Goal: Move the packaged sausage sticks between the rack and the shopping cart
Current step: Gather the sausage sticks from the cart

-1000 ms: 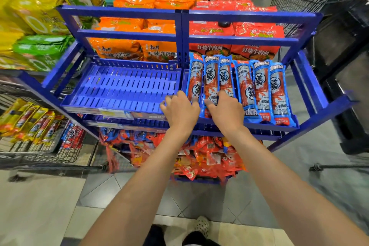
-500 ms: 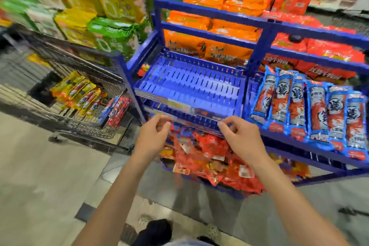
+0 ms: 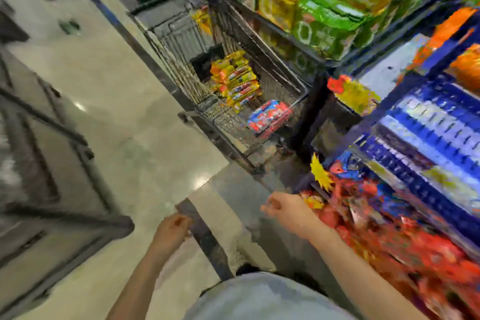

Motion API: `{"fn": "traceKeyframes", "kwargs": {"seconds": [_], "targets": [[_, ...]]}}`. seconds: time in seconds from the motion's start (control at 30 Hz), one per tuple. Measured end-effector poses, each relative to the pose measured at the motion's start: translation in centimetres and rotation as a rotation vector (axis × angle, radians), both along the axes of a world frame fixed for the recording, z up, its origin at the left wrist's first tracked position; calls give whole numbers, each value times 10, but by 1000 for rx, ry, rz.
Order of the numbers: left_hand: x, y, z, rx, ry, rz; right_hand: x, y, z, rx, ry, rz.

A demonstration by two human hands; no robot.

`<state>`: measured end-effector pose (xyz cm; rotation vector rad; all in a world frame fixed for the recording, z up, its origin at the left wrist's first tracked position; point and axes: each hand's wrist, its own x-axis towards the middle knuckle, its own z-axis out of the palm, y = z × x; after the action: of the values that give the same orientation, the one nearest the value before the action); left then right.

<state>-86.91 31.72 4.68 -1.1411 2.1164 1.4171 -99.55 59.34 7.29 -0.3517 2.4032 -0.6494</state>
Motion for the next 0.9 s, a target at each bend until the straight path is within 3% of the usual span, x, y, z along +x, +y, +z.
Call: {"fn": "traceKeyframes", "kwargs": {"seconds": [0.2, 0.37, 0.7, 0.9], "targets": [[34, -52, -37, 129, -146, 271, -2, -50, -43, 76, -187, -69], [9, -81, -52, 193, -205, 335, -28, -71, -59, 73, -254, -243], [-201, -147, -37, 213, -116, 142, -176, -118, -108, -117, -442, -746], [-323, -223, -22, 166, -125, 38, -293, -195, -105, -164, -431, -740]]}}
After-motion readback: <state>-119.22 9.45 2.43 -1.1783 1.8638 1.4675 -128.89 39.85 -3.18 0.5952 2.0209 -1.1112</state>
